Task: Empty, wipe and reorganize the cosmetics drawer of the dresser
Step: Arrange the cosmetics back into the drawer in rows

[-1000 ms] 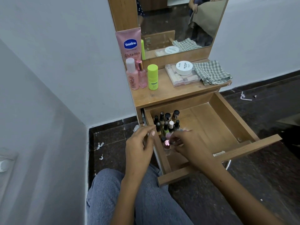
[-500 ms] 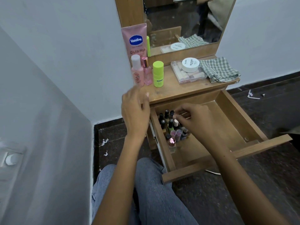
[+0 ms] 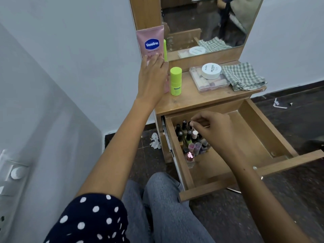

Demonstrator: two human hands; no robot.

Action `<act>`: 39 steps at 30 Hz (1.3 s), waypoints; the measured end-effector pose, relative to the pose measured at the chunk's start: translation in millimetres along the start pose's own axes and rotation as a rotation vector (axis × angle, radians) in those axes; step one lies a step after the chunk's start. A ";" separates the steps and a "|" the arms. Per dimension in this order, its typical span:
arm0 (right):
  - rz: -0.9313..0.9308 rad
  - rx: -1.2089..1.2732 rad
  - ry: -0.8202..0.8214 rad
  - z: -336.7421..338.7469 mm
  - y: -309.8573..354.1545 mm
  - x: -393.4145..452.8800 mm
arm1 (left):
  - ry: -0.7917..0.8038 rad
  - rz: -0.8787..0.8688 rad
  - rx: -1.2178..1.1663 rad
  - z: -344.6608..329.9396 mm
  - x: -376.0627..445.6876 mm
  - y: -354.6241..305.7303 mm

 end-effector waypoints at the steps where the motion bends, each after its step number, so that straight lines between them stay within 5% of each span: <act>1: -0.002 0.008 -0.003 0.7 -0.5 0.3 | 0.012 -0.011 0.025 -1.7 2.1 -0.4; 28: 0.022 0.234 -0.198 -25.9 37.3 54.0 | -0.089 0.002 -0.372 28.6 -23.7 -4.6; 39: 0.080 0.029 -0.346 -57.1 33.4 62.9 | -0.098 0.085 -0.622 18.8 -65.6 -17.6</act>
Point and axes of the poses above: each hand's wrist, its own x-axis towards the middle knuckle, its own z-axis out of the back of the hand, y = z × x, the point moved 7 cm from there along x, towards the middle knuckle, and after that the axes turned 11 degrees about x, right-handed, at the moved point
